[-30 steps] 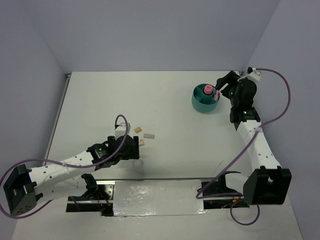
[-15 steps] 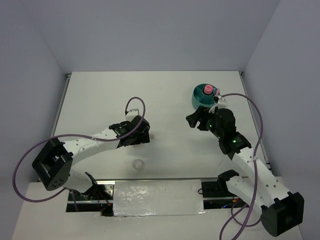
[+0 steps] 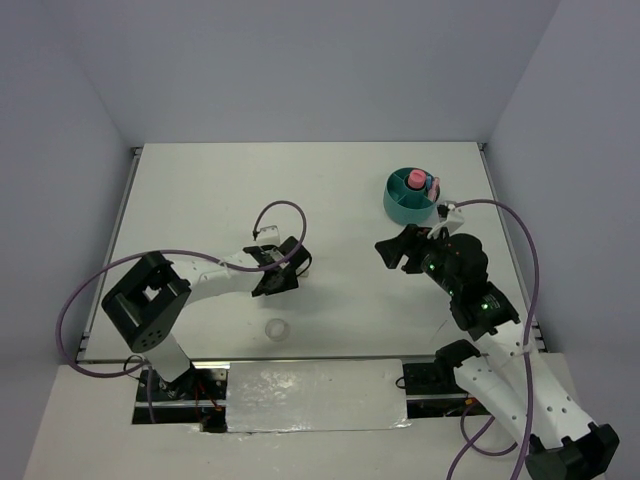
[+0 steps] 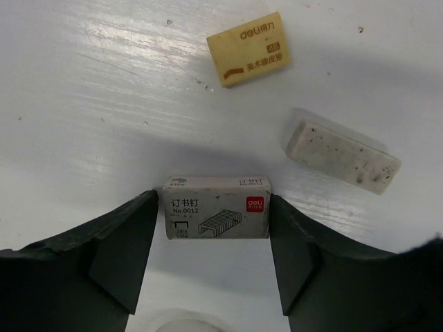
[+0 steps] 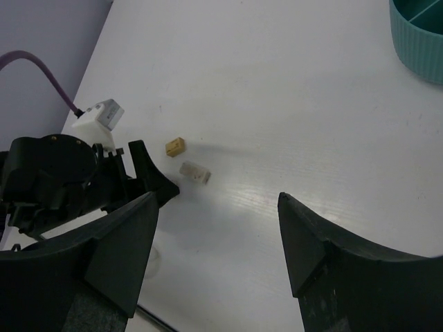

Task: Sort the stationery into containers
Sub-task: Pick up the stationery from the center of the board.

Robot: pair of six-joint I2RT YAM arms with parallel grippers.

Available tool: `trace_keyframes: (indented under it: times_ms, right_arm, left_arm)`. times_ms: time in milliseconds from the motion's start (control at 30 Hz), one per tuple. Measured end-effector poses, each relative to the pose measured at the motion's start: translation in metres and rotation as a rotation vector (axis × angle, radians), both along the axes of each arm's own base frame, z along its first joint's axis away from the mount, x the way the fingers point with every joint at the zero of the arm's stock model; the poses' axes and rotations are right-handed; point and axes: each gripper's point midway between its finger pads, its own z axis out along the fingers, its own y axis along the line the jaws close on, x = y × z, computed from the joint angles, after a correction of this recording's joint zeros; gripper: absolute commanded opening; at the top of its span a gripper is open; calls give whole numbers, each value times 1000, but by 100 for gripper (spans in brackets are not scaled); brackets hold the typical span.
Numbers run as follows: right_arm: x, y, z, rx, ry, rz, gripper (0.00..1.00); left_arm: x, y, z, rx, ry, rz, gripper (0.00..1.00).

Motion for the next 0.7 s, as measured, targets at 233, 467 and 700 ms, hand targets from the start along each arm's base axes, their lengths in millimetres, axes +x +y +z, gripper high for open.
trace_keyframes:
  times_ms: [233, 467, 700]
  right_arm:
    - [-6, 8, -20, 0, 49, 52, 78]
    - [-10, 29, -43, 52, 142, 147, 82]
    - [-15, 55, -38, 124, 189, 242, 80]
  left_arm:
    - [3, 0, 1, -5, -27, 11, 32]
    - [-20, -11, 20, 2, -78, -175, 4]
    - [-32, -63, 111, -164, -448, -536, 0]
